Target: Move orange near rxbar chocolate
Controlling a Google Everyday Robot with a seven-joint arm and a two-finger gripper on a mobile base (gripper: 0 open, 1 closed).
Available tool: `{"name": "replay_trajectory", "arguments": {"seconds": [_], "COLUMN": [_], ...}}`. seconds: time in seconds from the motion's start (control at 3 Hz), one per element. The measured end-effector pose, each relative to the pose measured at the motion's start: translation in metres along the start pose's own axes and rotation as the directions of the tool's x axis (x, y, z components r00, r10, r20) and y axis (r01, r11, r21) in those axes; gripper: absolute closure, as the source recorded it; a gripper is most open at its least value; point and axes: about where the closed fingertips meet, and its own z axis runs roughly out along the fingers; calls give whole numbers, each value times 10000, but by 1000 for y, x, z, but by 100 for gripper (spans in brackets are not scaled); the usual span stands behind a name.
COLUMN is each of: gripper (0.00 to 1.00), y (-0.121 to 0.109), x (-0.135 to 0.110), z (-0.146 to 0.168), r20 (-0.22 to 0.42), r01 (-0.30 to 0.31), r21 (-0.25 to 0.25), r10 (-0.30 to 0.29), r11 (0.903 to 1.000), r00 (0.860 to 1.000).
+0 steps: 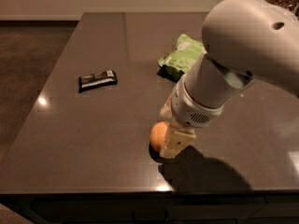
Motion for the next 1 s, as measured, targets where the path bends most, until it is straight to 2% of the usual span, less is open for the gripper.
{"name": "replay_trajectory", "arguments": {"seconds": [0.33,0.67,1.0], "gripper": [58,81,100], "y": [7,11,0], "x": [-5,-13,-27], "z": [4,-4,-15], "r20": [-90,89,315], "r01": [202,244,147], "r21": [-284,-354,-308], "r10": [-204,-241,-138], "r11": [9994,9991,9994], "r00": [9998,9997,9994]}}
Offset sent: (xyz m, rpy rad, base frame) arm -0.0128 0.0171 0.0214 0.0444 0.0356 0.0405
